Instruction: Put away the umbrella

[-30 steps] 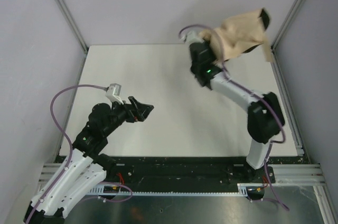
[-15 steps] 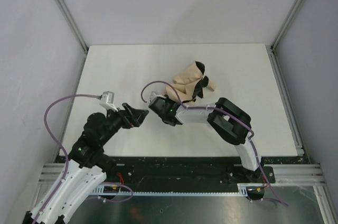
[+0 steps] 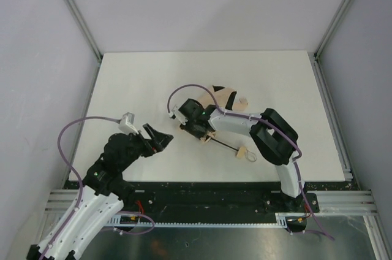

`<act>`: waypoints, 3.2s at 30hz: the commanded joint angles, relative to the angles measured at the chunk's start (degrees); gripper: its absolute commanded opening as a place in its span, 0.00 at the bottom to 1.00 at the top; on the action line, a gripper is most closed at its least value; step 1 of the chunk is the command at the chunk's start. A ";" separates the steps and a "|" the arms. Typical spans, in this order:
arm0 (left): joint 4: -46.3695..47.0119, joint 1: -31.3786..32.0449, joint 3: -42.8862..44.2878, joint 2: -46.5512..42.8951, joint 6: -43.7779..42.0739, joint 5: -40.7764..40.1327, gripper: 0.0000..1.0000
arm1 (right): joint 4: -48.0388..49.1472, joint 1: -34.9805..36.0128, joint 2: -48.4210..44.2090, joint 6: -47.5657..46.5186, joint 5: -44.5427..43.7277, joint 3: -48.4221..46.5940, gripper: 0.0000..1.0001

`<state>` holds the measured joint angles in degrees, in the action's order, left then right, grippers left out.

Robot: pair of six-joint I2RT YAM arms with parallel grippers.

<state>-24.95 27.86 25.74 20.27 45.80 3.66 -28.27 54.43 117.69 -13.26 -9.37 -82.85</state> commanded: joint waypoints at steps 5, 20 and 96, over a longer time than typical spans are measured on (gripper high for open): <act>-2.30 -1.58 -5.22 3.96 21.06 3.30 0.99 | -9.90 -3.16 9.50 1.71 34.47 3.82 0.00; 8.36 -14.29 -0.57 29.57 30.62 13.13 0.99 | -8.62 -4.03 10.52 1.56 36.38 3.31 0.00; 12.39 2.03 -0.51 54.79 26.58 -6.81 0.00 | 32.93 15.56 -30.57 5.25 -12.45 29.50 0.80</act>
<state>-0.47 29.50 24.53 72.73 74.61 -2.76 -6.85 66.41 82.87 -5.28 -10.74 -55.37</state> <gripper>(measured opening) 0.419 0.830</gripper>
